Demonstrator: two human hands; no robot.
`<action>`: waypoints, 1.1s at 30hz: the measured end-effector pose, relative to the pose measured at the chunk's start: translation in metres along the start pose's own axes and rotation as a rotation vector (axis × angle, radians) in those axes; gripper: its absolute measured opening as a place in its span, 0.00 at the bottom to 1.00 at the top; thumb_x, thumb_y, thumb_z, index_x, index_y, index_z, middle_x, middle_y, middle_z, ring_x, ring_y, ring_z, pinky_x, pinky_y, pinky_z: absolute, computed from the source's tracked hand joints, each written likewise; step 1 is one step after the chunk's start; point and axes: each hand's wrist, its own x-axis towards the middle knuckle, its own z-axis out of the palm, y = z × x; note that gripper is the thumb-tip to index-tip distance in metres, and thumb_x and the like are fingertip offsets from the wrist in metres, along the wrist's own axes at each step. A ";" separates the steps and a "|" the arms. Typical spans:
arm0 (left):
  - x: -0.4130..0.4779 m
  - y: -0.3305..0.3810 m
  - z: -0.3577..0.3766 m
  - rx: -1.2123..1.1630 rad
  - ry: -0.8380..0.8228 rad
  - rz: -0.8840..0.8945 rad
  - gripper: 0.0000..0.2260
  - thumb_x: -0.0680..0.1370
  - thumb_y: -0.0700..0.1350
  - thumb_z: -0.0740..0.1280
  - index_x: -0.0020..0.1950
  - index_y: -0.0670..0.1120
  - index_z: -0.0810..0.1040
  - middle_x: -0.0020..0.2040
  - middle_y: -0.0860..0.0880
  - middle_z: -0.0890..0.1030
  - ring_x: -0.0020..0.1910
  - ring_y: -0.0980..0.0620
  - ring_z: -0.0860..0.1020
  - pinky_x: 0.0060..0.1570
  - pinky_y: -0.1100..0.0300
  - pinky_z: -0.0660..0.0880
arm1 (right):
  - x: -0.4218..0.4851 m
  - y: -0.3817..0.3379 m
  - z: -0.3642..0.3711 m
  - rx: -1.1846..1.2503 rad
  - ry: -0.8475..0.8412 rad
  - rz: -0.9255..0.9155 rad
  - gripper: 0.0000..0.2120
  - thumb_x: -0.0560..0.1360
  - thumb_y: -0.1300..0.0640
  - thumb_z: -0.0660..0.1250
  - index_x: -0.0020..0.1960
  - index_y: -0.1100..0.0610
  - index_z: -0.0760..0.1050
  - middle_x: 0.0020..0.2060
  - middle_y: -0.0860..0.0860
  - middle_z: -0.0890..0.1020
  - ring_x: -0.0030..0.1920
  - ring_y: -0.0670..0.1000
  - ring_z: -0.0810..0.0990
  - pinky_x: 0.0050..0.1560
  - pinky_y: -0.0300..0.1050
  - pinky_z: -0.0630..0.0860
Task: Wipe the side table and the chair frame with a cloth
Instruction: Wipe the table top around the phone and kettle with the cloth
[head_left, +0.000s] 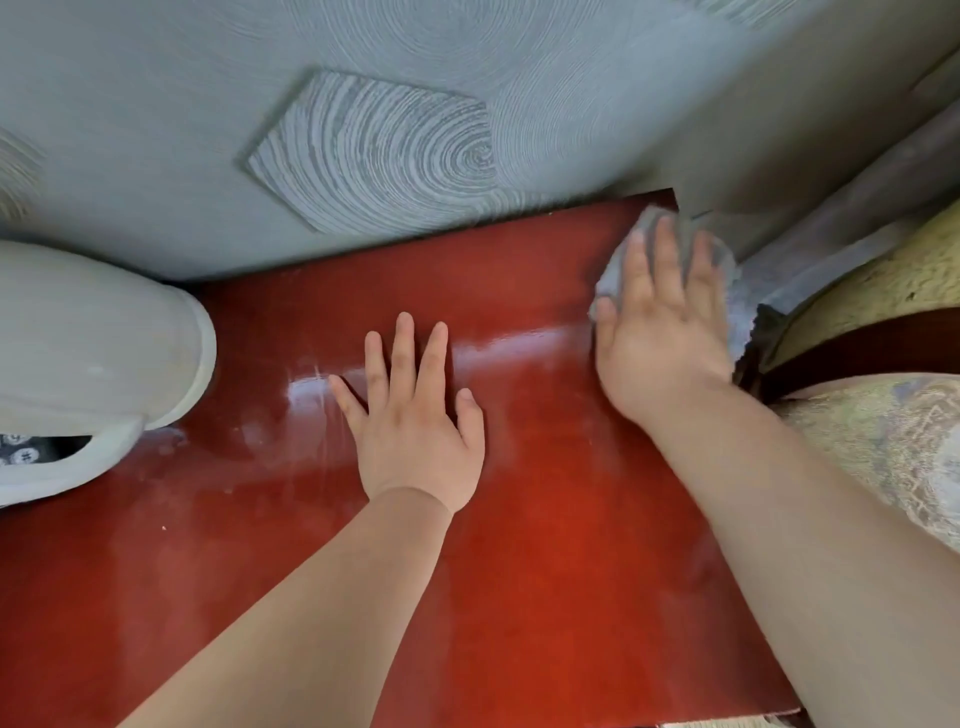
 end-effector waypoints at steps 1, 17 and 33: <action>0.000 0.000 0.000 0.000 0.004 0.000 0.30 0.81 0.58 0.49 0.85 0.58 0.53 0.87 0.53 0.51 0.85 0.44 0.47 0.79 0.31 0.45 | -0.003 -0.008 0.001 -0.015 -0.015 -0.067 0.32 0.84 0.44 0.47 0.84 0.54 0.44 0.84 0.54 0.43 0.82 0.64 0.39 0.81 0.60 0.39; 0.000 0.000 -0.001 -0.039 0.023 -0.003 0.31 0.80 0.57 0.50 0.84 0.58 0.56 0.86 0.52 0.53 0.85 0.43 0.48 0.79 0.30 0.44 | -0.065 0.029 0.017 0.107 0.025 0.121 0.35 0.83 0.47 0.56 0.82 0.64 0.51 0.75 0.69 0.62 0.60 0.70 0.74 0.63 0.61 0.72; 0.000 -0.002 0.000 -0.075 0.057 0.002 0.30 0.80 0.57 0.54 0.84 0.58 0.57 0.86 0.53 0.53 0.85 0.44 0.48 0.80 0.31 0.43 | -0.066 0.032 0.021 -0.017 0.035 -0.126 0.30 0.85 0.46 0.49 0.84 0.54 0.51 0.84 0.56 0.48 0.82 0.65 0.43 0.82 0.57 0.43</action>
